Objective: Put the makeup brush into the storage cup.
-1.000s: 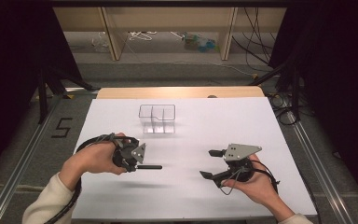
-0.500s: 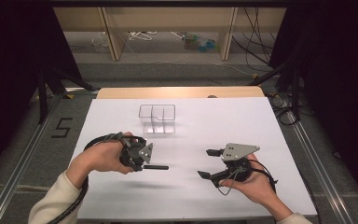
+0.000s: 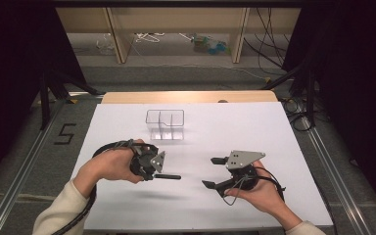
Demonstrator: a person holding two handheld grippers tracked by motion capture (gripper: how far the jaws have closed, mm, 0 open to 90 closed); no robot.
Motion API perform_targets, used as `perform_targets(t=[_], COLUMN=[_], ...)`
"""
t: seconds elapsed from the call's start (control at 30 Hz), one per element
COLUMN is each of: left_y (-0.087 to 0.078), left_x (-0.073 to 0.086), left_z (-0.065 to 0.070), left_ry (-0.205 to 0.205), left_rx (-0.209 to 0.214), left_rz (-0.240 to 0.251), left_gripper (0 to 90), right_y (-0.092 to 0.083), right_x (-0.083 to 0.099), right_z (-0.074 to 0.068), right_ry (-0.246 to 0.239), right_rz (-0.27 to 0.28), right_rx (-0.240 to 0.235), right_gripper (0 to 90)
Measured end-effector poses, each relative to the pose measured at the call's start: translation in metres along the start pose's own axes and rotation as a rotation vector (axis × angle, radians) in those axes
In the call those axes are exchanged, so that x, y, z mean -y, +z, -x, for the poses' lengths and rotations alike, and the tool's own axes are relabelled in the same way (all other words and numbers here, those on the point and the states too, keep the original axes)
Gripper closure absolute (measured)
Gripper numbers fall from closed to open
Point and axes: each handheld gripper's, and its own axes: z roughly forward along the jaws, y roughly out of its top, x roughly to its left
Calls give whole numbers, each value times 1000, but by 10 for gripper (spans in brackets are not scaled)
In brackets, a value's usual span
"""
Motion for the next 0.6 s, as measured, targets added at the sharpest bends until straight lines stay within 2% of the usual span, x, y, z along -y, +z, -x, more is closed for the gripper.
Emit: perform_targets(t=[0.1,0.17,0.6], left_y=[0,0,3], left_x=[-3,-6,-11], left_z=[-1,0,0], left_ry=[12,16,27], left_rx=[-4,-1,6], left_rz=[-2,0,-1], left_gripper=[766,765,765], right_y=[3,3,10], right_x=[0,-1,-2], right_z=[-2,-2,-3], right_ry=[-1,-3,-8], right_rz=[9,-6,0], right_rx=[3,-1,-11], right_gripper=[225,225,226])
